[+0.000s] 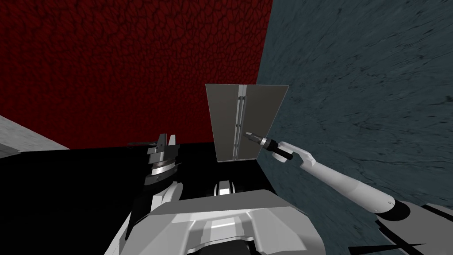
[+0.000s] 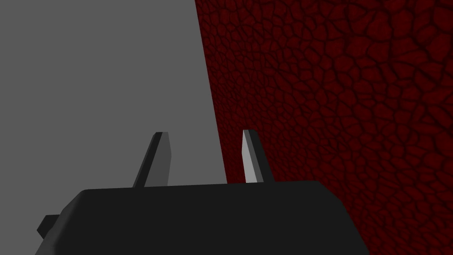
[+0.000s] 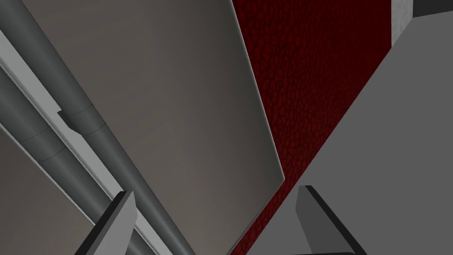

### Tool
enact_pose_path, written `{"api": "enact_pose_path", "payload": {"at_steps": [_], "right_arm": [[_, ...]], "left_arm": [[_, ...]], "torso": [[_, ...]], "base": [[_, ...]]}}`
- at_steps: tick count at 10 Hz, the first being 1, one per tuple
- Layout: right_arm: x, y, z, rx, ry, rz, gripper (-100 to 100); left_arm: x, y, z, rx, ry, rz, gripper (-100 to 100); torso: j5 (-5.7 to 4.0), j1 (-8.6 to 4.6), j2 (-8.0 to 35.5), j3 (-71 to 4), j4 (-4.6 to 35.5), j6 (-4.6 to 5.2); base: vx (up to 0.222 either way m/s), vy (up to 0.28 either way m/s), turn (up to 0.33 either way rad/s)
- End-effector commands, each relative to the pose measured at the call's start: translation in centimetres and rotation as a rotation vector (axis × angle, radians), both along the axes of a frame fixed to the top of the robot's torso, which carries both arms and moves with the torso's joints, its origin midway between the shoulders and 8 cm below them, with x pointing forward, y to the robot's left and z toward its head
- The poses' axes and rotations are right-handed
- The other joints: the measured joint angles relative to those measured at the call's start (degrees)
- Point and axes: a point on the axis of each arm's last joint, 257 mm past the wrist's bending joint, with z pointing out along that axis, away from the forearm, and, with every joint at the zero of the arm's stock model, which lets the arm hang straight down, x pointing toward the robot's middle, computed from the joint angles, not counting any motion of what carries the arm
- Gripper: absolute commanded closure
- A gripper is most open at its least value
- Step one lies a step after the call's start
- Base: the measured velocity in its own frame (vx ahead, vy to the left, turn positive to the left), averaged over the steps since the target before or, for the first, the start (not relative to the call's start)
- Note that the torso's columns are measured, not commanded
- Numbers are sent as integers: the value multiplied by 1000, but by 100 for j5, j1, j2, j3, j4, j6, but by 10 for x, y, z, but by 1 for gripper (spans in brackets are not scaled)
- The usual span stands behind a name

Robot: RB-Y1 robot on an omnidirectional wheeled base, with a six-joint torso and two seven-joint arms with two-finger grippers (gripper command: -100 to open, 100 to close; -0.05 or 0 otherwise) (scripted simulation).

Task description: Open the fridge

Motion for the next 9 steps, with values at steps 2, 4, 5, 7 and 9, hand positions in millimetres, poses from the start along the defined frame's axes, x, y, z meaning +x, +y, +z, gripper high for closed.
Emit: {"api": "enact_pose_path", "payload": {"at_steps": [2, 4, 5, 7, 9], "right_arm": [[15, -17, 13, -146, -39, -11, -100], [22, -27, 22, -225, -63, -21, -100], [22, -31, 24, -254, -63, -22, -100], [29, -41, 35, -331, -90, -34, -100], [35, -51, 48, -405, -119, -47, -100]], "left_arm": [[0, 0, 0, 0, 0, 0, 0], [0, 0, 0, 0, 0, 0, 0], [0, 0, 0, 0, 0, 0, 0], [0, 0, 0, 0, 0, 0, 0], [0, 0, 0, 0, 0, 0, 0]], "torso": [[7, 23, -11, -6, -2, 0], [9, 25, -22, -15, -7, -2], [5, 17, -26, -16, -7, 0], [5, 18, -14, -8, -3, 0], [7, 23, -11, -6, -2, -1]], "base": [[37, 104, -61], [61, 98, -50], [60, 76, -36], [62, 88, -50], [51, 81, -46]]}}
